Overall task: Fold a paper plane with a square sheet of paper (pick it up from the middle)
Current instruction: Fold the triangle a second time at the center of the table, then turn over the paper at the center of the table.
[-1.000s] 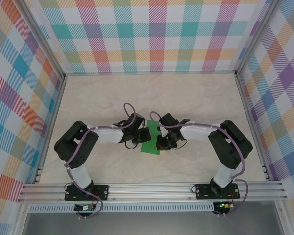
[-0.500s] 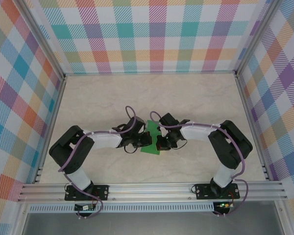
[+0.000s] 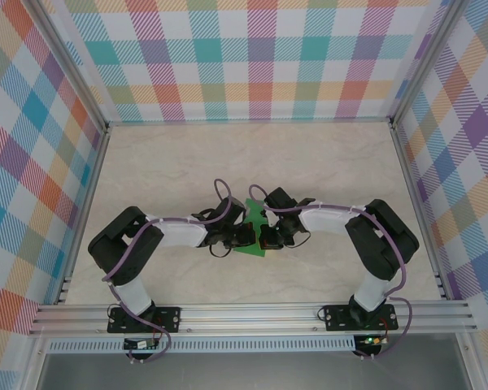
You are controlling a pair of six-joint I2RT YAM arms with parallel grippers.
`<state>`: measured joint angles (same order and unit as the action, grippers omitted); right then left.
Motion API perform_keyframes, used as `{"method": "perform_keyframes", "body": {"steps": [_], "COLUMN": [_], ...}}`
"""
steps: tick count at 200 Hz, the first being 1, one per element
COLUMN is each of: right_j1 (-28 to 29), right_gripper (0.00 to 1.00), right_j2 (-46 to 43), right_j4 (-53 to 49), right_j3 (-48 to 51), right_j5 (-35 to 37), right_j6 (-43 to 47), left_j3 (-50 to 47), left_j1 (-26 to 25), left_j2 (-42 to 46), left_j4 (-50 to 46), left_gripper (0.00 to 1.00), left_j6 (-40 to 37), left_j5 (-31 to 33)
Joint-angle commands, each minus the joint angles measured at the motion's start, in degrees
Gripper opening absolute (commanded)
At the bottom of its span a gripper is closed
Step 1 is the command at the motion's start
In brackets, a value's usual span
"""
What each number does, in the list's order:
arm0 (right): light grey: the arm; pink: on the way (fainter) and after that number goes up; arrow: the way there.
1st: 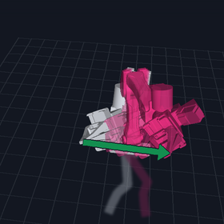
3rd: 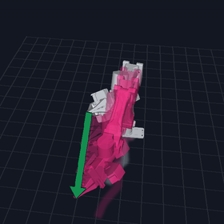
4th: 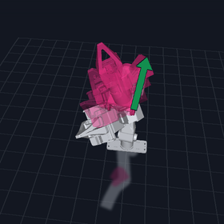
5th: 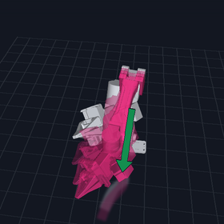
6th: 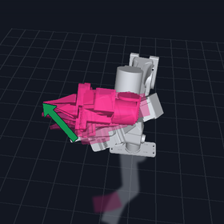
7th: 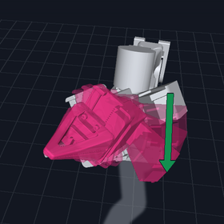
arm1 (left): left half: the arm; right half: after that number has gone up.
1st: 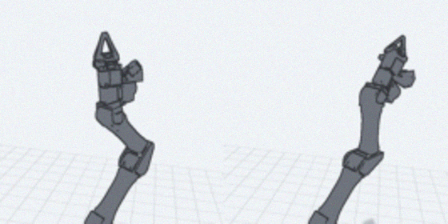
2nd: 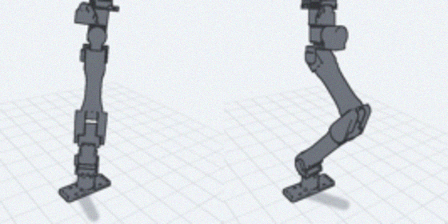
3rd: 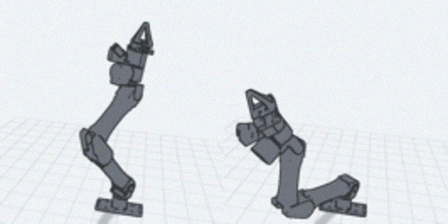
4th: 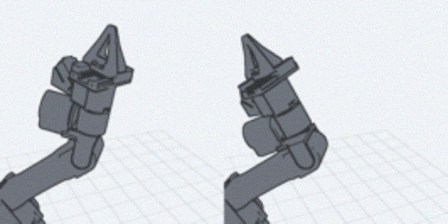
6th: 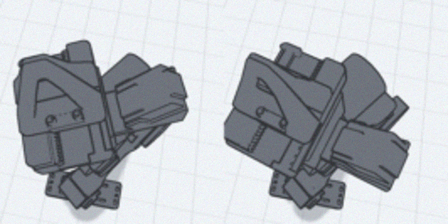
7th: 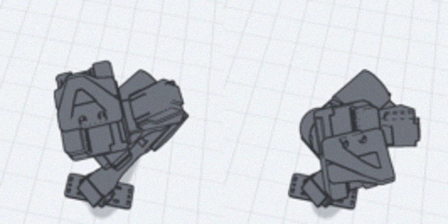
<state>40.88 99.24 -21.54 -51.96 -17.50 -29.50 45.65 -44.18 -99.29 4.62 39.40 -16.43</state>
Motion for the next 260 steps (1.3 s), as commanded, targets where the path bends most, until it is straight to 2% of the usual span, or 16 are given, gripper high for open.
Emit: {"method": "perform_keyframes", "body": {"steps": [1,28,48,139,180,204,240,260], "right_j1": [0.34,0.34,0.29,0.33,0.29,0.25,-2.12,-4.42], "right_gripper": [0.00,0.00,0.00,0.00,0.02,0.08,0.34,0.44], "right_j2": [3.77,3.93,4.03,5.08,1.11,-4.14,-9.42,-9.17], "right_j4": [-4.87,-5.72,-5.83,-5.55,-5.23,-3.84,-3.91,-3.66], "right_j3": [1.69,2.28,2.66,2.92,0.47,-2.56,-4.50,-4.11], "right_j5": [5.53,6.99,7.49,7.48,3.38,1.38,5.33,6.16], "right_j6": [1.16,1.90,2.16,2.49,0.48,-2.54,-5.69,-5.52], "left_j3": [0.18,0.41,0.69,6.47,8.47,7.32,1.84,-1.13], "left_j1": [-0.33,0.85,2.79,12.42,14.43,14.39,14.07,13.22], "left_j2": [-1.79,-0.79,-0.46,-4.04,-0.43,3.74,9.69,11.84], "left_j4": [-4.20,-6.33,-6.82,-9.06,-11.09,-11.51,-8.82,-6.59], "left_gripper": [0.02,0.02,0.02,0.03,0.11,0.24,0.45,0.53], "left_j6": [-0.31,0.33,-0.12,-7.87,-7.75,-5.32,0.80,4.27], "left_j5": [7.55,11.50,11.77,6.54,3.35,2.21,1.14,0.53]}}
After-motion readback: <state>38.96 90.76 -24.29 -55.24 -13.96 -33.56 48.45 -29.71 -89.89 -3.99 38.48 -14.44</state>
